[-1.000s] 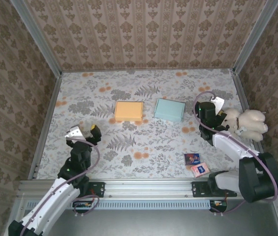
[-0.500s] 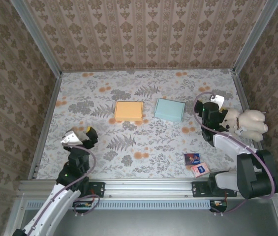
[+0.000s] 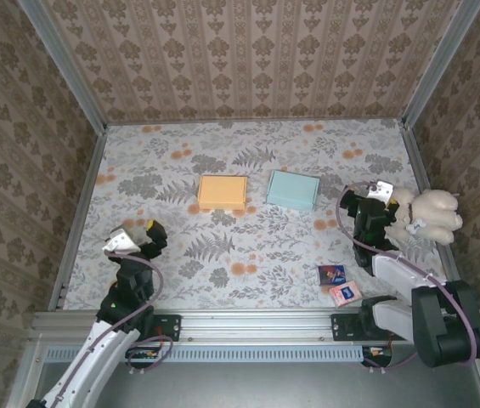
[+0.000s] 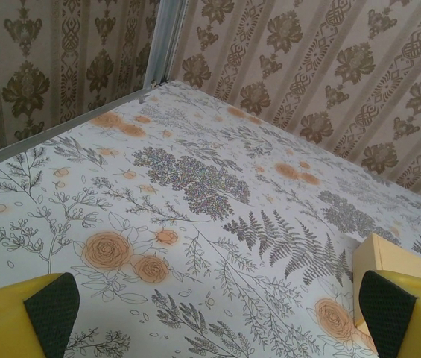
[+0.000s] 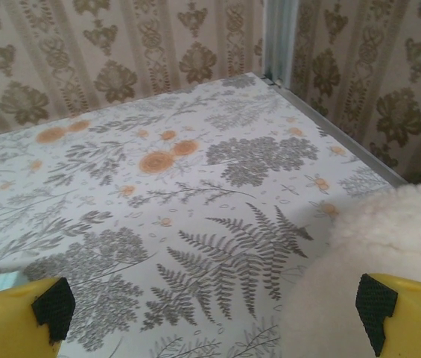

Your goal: Fold the paper box

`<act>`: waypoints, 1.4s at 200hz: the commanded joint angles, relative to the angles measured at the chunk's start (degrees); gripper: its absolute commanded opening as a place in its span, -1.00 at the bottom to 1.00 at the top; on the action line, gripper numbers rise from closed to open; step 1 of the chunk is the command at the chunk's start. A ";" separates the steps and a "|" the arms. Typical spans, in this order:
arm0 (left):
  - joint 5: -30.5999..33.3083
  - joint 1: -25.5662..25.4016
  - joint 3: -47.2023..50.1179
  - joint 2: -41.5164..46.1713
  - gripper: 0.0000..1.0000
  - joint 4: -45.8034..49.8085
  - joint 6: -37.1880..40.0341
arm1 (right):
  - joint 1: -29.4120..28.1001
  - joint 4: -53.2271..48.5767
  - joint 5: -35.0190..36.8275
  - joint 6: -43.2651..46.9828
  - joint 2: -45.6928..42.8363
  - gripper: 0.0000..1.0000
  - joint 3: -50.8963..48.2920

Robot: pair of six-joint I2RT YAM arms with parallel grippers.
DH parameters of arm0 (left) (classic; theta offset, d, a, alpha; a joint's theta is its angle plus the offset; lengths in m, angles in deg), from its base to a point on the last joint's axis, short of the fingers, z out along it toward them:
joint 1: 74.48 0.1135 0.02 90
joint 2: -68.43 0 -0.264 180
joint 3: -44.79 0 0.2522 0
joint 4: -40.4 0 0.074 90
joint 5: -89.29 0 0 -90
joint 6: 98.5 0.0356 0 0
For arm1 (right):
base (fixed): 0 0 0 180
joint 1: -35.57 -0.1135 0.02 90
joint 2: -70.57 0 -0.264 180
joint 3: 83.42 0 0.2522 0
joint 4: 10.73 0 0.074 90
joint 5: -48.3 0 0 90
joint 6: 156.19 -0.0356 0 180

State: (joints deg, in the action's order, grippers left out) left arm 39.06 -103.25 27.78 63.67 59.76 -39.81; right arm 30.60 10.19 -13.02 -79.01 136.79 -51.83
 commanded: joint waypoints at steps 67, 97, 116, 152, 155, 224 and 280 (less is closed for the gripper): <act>1.08 0.56 1.05 0.78 1.00 2.73 -0.99 | 1.36 4.43 -7.95 5.36 9.38 1.00 4.30; 1.01 0.56 1.06 0.76 1.00 2.88 -1.20 | 1.46 3.82 -10.62 6.91 10.62 1.00 5.62; 0.92 0.56 1.12 0.74 1.00 2.92 -1.26 | 1.57 4.94 -11.44 7.66 11.00 1.00 5.47; 0.92 0.56 1.16 0.76 1.00 2.83 -1.38 | 3.50 17.44 -11.00 5.65 14.88 1.00 0.39; 0.99 0.56 1.16 0.72 1.00 2.83 -1.39 | 3.68 17.17 -11.16 5.61 14.84 1.00 0.54; 1.19 0.65 1.40 0.82 1.00 2.75 -1.55 | 3.50 16.22 -23.45 11.08 22.16 1.00 5.07; 0.73 0.65 1.80 0.82 1.00 1.97 -1.24 | 3.40 14.78 -22.01 10.54 21.33 1.00 5.22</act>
State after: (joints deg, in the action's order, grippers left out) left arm 39.23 -103.19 27.78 63.69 59.76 -40.49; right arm 34.14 24.59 -33.34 -69.28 157.97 -47.83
